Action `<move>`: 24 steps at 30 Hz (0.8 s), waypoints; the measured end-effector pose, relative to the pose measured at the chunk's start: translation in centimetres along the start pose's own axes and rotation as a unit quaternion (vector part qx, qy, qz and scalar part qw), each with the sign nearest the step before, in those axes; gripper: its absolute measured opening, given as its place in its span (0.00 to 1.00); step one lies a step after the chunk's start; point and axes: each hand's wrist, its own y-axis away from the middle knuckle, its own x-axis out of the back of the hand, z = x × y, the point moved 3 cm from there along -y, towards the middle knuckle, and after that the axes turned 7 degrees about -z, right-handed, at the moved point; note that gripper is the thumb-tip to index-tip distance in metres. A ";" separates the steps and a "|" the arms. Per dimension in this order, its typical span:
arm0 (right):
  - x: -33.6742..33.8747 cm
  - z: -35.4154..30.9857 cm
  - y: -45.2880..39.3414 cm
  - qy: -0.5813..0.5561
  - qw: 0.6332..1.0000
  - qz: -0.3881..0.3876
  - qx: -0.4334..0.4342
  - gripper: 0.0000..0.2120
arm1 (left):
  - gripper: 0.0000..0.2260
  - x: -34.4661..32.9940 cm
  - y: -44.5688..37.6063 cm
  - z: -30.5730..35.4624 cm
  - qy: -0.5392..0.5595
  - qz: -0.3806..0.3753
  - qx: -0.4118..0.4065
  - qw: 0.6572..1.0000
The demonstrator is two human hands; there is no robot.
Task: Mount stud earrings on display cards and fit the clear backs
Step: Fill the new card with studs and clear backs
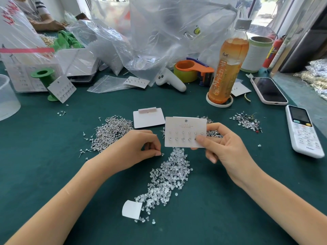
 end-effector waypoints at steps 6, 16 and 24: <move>0.0 -0.1 0.1 0.000 1.000 0.007 0.011 0.13 | 0.03 0.4 0.2 0.2 0.020 0.047 0.004 0.999; -2.2 -0.9 2.8 0.502 0.718 -0.084 0.476 0.07 | 0.04 0.9 0.1 1.5 0.362 0.069 0.079 0.926; -3.5 -0.6 3.2 0.607 0.585 -0.089 0.530 0.05 | 0.02 -0.7 0.2 3.3 0.375 -0.043 0.035 0.925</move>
